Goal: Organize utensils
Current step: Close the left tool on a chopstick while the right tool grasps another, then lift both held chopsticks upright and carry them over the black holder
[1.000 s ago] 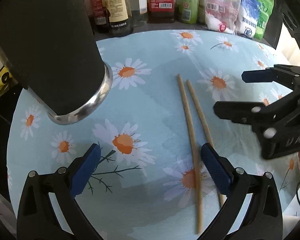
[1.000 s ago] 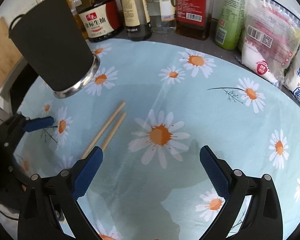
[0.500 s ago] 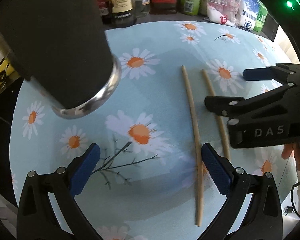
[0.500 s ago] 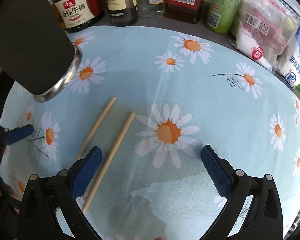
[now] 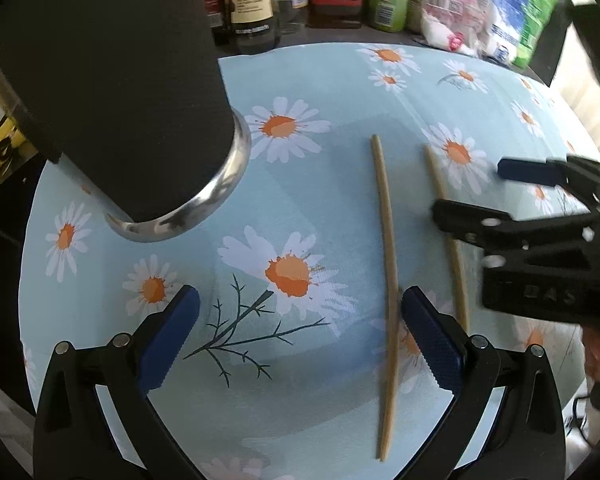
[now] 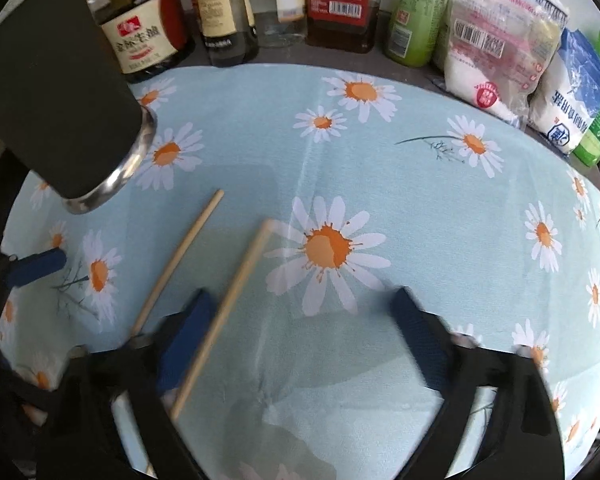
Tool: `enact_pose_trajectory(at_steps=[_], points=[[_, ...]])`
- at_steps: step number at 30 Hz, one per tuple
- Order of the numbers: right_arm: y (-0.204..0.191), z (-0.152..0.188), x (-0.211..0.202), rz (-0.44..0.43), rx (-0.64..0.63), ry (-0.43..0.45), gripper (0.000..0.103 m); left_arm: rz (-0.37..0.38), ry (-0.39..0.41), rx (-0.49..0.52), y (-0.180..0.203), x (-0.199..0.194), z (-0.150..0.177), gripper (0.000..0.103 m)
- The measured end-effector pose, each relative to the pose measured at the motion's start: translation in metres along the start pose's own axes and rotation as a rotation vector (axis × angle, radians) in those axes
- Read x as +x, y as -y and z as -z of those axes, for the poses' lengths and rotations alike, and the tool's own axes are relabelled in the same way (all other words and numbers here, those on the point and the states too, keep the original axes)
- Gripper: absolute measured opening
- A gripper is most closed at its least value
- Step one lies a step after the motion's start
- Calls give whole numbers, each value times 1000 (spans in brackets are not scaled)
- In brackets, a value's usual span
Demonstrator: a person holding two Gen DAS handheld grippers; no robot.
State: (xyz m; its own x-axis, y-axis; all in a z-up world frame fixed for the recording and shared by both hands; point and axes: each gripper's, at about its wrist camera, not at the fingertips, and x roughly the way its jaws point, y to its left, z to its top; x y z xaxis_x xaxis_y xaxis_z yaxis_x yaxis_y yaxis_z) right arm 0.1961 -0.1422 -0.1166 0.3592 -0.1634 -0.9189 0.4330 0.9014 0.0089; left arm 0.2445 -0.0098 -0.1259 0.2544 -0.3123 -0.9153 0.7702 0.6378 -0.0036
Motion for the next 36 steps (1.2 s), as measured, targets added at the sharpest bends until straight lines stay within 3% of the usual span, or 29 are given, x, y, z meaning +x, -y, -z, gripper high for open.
enact_pose_trajectory(at_steps=[1,2,3,4,6,9,24,36], points=[[3,3,-5,-5,-10,5,47,-8,2,-16,0,-1,0,94],[5,9,-11,-10,-14,8,38,-11,8,-26,1,-3,-1,86],[7,10,-13,-14,-19,7,16,-9,11,-27,3,-5,-2,75],[10,10,-16,-18,-28,6,10,-7,14,-23,4,-8,0,68],[17,10,-17,-43,-41,4,5,7,22,-4,10,-12,1,35],[31,9,-18,-116,-48,1,5,40,14,-36,16,-15,3,5],[63,4,-23,-235,-135,39,5,38,-13,-257,14,-31,30,5],[51,-28,-62,-342,-298,158,5,-87,20,-453,0,-70,60,5]])
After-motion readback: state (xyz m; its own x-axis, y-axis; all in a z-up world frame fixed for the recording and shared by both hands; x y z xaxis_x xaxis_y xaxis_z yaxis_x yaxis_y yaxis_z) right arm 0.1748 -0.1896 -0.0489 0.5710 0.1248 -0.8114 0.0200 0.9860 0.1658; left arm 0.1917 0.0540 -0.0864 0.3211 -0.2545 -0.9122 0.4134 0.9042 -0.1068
